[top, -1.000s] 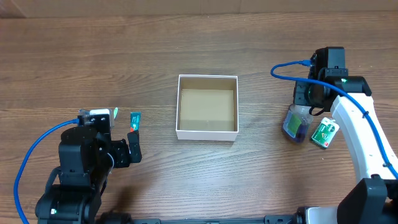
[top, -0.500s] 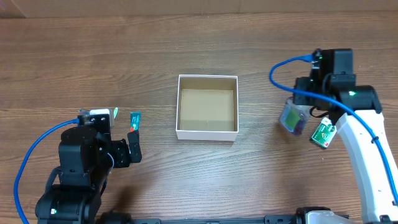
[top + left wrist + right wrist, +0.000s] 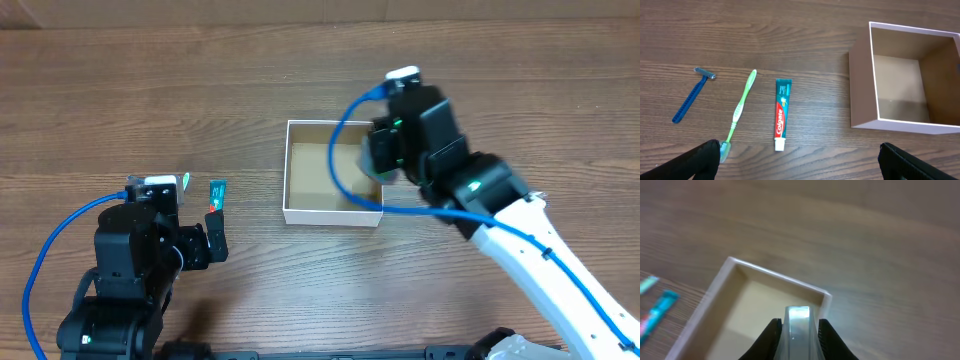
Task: Pack container
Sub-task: 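Carry the soap bottle into the white box and release it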
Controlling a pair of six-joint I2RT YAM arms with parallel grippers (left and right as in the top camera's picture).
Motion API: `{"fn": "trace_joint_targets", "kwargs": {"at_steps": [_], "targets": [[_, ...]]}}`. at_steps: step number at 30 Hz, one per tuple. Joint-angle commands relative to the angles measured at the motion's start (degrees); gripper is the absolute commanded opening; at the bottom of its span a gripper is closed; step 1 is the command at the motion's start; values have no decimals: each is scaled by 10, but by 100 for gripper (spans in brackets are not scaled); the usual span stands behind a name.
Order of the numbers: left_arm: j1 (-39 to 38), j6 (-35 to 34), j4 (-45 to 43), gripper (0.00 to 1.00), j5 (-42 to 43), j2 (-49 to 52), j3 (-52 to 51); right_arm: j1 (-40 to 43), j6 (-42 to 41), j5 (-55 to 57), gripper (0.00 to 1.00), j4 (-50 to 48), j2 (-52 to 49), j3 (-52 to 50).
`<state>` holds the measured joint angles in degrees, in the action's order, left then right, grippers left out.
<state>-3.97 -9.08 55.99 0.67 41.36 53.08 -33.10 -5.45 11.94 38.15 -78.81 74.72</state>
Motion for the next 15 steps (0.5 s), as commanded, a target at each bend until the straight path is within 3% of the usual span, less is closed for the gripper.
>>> {"fn": "trace_joint_targets", "kwargs": {"at_steps": [1, 15], "targets": [[5, -8, 0, 100, 2, 2, 15, -40, -19, 62, 4, -59, 19, 31], [5, -8, 5, 100, 3, 2, 15, -45, -99, 59, 4, -134, -110, 31]]}}
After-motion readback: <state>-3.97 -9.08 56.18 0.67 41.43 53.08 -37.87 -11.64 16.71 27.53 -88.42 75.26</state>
